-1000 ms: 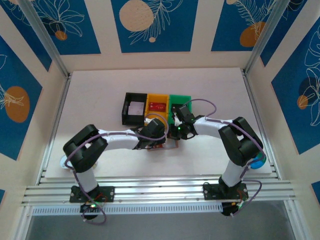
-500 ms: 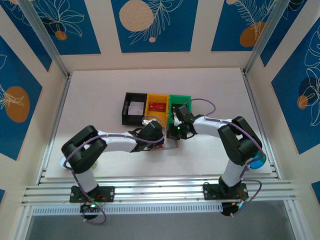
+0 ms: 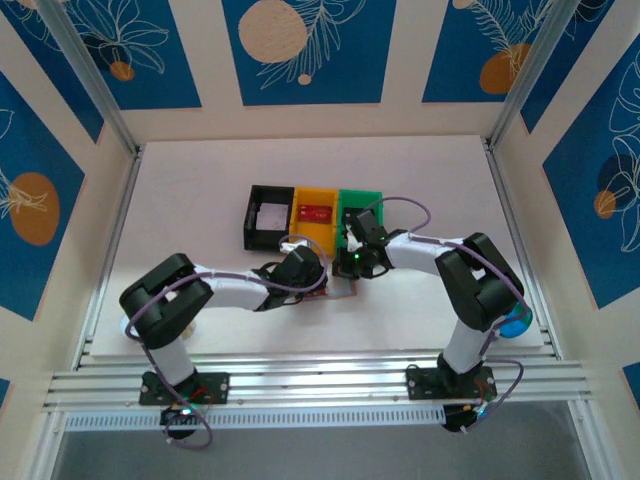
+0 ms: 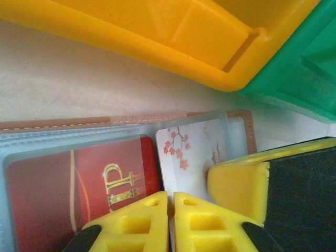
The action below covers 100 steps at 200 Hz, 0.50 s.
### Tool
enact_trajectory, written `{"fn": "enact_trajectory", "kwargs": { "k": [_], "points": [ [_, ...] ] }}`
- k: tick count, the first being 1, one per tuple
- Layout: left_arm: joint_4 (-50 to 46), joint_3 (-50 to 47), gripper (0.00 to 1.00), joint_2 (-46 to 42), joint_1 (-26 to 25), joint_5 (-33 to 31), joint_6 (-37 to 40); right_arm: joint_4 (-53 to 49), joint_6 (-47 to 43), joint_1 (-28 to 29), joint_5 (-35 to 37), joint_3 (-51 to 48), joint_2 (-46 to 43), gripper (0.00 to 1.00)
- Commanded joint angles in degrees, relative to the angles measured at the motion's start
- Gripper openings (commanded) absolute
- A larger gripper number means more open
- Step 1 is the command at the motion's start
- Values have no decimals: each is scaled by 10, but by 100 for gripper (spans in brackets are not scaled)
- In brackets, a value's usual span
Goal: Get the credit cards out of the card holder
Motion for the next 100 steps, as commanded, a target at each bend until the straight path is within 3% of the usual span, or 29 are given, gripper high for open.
{"fn": "enact_trajectory", "kwargs": {
  "k": [1, 17, 50, 100],
  "points": [
    [74, 1, 14, -9, -7, 36, -10, -8, -10, 12, -26, 3, 17, 0],
    [81, 3, 19, -7, -7, 43, -8, -6, -10, 12, -30, 3, 17, 0],
    [87, -1, 19, -8, -7, 40, -9, -6, -11, 12, -30, 3, 17, 0],
    [102, -11, 6, -12, -8, 35, -13, -6, -11, 12, -32, 3, 18, 0]
  ]
}}
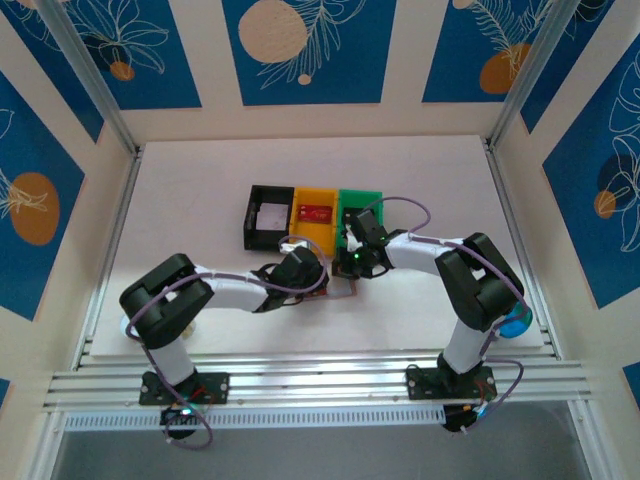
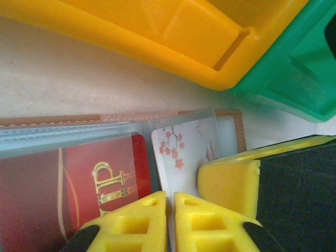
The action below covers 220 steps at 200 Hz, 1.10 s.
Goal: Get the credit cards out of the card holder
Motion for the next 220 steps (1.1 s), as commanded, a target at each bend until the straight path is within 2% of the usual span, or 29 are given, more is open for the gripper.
{"fn": "enact_trajectory", "kwargs": {
  "k": [1, 17, 168, 220],
  "points": [
    [75, 1, 6, -12, -8, 25, -5, -8, -9, 12, -28, 3, 18, 0],
    [78, 0, 0, -13, -8, 24, -5, -8, -9, 12, -28, 3, 17, 0],
    [54, -53, 0, -85, -7, 1, 11, 7, -8, 2, -24, -14, -10, 0],
    [-7, -36, 0, -82, -8, -1, 9, 25, -10, -1, -25, -30, -34, 0]
  ]
}}
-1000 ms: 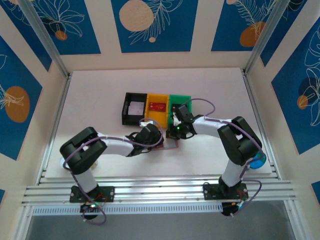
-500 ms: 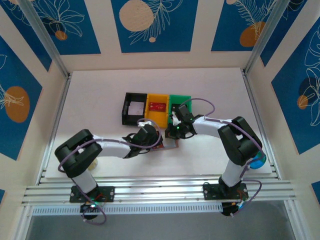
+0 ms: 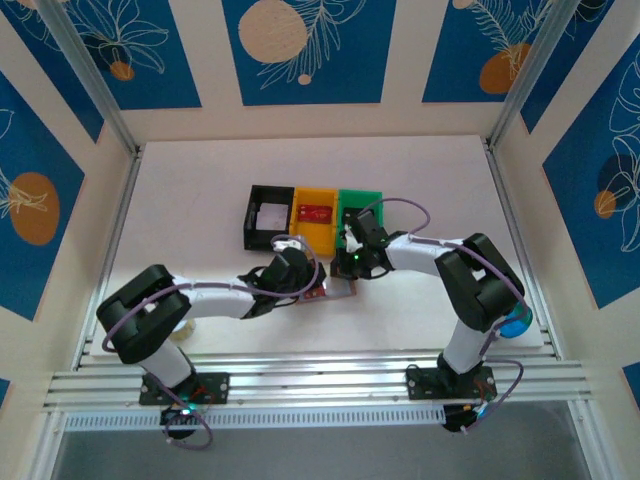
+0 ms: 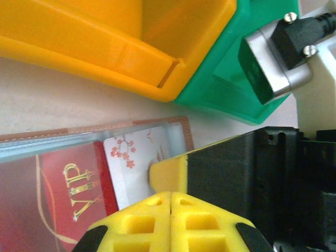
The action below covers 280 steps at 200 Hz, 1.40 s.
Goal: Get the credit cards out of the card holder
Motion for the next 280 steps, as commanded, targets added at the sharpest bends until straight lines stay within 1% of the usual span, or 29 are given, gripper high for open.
{"fn": "enact_trajectory", "kwargs": {
  "k": [1, 16, 34, 76, 148, 167, 194, 208, 280],
  "points": [
    [-39, 8, 0, -4, -7, 2, 6, 4, -8, -1, -8, -15, -29, 0],
    [-56, 20, 0, 1, -7, 5, 3, 14, -9, -4, -14, -22, -38, 0],
    [-69, 32, 4, 6, -7, 7, -1, 26, -11, -5, -23, -31, -50, 0],
    [-84, 53, 7, 24, -7, 14, -8, 34, -10, -13, -8, -45, -73, 0],
    [-104, 83, 9, 57, -6, 14, -15, 7, 1, -24, -2, -29, -40, 0],
    [-115, 87, 13, 61, -7, 8, -15, -1, 2, -24, 5, -26, -35, 0],
    [-124, 90, 15, 68, -7, 5, -14, -16, 3, -24, 7, -16, -22, 0],
    [-132, 92, 17, 70, -6, 1, -13, -20, 4, -24, 6, -13, -15, 0],
    [-144, 102, 22, 84, -6, -6, -10, -36, 3, -23, 12, -2, 1, 0]
  ]
}}
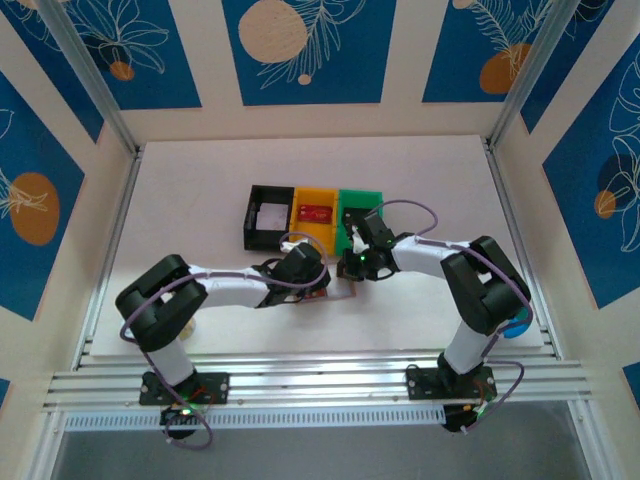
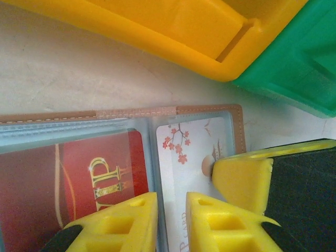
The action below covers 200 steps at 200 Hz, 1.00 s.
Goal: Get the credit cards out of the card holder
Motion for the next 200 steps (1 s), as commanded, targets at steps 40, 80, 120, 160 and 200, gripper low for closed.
{"fn": "enact_trajectory", "kwargs": {
  "k": [40, 80, 120, 160, 200],
  "points": [
    [-15, 29, 23, 28, -6, -13, 2, -30, 1, 0, 4, 18, 22, 0],
    [-20, 29, 23, 33, -6, -18, 0, -34, -1, 3, 1, 23, 30, 0],
    [-23, 27, 22, 34, -6, -24, 0, -39, -4, 11, -4, 32, 42, 0],
    [-15, 22, 17, 31, -7, -29, -1, -42, -7, 14, -9, 37, 51, 0],
    [-7, 19, 12, 28, -8, -31, -1, -44, -9, 18, -14, 42, 58, 0]
  ]
}}
